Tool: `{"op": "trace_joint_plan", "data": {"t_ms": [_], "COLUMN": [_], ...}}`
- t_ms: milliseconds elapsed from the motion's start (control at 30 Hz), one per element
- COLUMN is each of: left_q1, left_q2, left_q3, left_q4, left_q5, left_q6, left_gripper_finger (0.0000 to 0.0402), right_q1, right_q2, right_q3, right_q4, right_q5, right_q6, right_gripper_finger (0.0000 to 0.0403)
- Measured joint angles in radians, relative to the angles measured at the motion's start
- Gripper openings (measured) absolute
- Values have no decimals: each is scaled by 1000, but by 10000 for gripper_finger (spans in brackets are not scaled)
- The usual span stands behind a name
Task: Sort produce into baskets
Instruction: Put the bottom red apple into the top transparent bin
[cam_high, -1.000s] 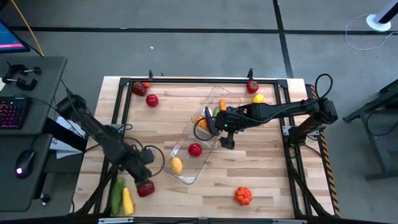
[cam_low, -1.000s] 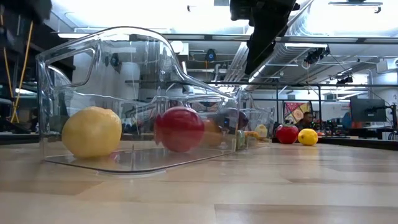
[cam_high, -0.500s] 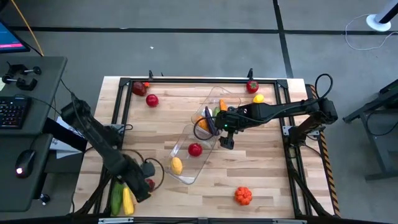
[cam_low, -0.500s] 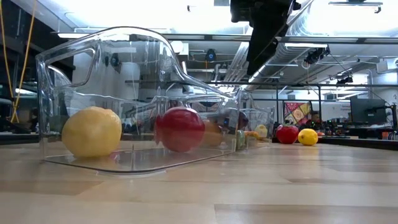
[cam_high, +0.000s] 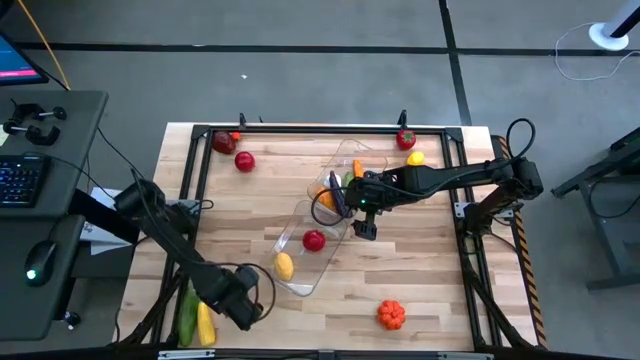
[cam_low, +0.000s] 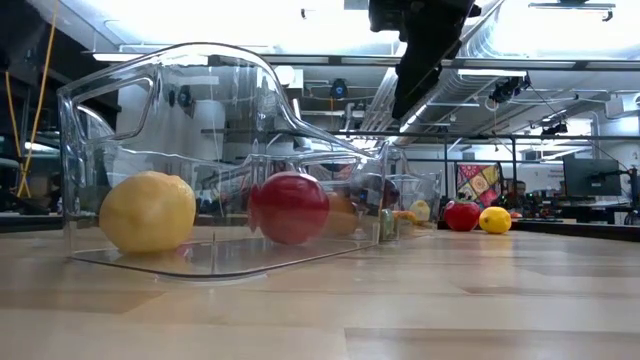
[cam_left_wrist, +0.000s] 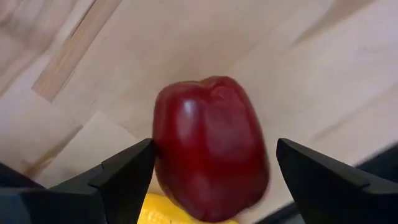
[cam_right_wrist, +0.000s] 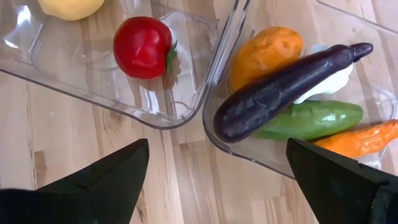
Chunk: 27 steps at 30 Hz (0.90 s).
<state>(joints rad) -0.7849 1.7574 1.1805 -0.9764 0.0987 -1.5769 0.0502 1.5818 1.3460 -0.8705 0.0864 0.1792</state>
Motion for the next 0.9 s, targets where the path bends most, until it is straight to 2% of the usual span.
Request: {"op": "trace_joint_plan", "data": {"t_ms": [333, 567, 700, 800, 900], "left_q1": [5, 26, 41, 63, 97], "left_q2": [126, 86, -61, -224, -383], "left_q3": [0, -2, -2, -1, 0], "left_q4": [-7, -9, -36, -56, -69], "left_q5": [90, 90, -41, -226, -439], "left_q6": [24, 133, 174, 205, 229], "left_gripper_finger": [321, 316, 288, 272, 273], "right_q1": [0, 0, 0, 0, 4], "right_q2": [0, 0, 0, -5, -36], "right_q3": [0, 0, 0, 0, 0], "right_q4": [0, -1, -16, -41, -86], "right_q5": [0, 0, -18, -64, -79], "right_q6": [-4, -4, -4, -1, 26], "right_gripper_finger": [372, 372, 372, 372, 372]}}
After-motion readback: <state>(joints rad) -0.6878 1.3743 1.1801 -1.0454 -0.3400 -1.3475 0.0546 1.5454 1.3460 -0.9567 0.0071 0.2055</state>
